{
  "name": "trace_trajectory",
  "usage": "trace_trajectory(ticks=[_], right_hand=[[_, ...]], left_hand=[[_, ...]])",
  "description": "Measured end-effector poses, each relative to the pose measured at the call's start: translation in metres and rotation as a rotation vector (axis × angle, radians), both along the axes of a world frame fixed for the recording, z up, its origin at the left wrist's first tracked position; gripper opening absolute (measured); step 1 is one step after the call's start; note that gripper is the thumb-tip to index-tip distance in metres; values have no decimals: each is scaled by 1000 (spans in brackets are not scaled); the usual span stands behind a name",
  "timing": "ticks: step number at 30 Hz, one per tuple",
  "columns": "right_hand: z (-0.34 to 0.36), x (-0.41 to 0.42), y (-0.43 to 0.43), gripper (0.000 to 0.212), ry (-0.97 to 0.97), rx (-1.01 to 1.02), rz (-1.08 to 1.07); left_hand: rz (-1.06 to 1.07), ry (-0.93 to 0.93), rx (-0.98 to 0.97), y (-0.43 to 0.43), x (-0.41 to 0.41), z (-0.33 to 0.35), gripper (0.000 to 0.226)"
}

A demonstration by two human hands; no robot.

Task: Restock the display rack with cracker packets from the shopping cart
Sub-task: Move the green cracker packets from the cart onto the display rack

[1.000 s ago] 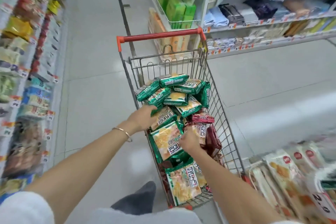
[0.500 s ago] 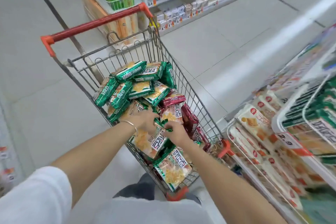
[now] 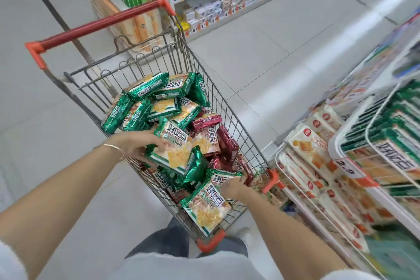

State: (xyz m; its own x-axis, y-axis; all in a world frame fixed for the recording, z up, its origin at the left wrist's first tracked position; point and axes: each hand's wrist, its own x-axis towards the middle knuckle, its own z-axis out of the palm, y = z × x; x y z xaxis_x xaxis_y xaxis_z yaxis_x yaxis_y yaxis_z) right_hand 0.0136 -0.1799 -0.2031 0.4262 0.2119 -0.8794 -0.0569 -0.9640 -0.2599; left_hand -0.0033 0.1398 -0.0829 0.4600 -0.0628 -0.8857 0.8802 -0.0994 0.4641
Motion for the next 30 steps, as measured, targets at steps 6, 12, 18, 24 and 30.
trace_trajectory(ticks=[6, 12, 18, 24, 30], right_hand=[[-35, -29, 9, 40, -59, 50, -101], [-17, -14, 5, 25, -183, 166, -116], [47, 54, -18, 17, -379, 353, -262], [125, 94, -17, 15, -375, 543, -321], [140, 83, 23, 19, -305, 639, -424]], left_hand=[[78, 54, -22, 5, -18, -15, 71], [124, -47, 89, -2, -22, -12, 127], [204, -159, 52, -17, -20, 3, 100], [238, -148, 38, -51, -10, 18, 113], [155, -79, -68, -90, 3, 33, 78]])
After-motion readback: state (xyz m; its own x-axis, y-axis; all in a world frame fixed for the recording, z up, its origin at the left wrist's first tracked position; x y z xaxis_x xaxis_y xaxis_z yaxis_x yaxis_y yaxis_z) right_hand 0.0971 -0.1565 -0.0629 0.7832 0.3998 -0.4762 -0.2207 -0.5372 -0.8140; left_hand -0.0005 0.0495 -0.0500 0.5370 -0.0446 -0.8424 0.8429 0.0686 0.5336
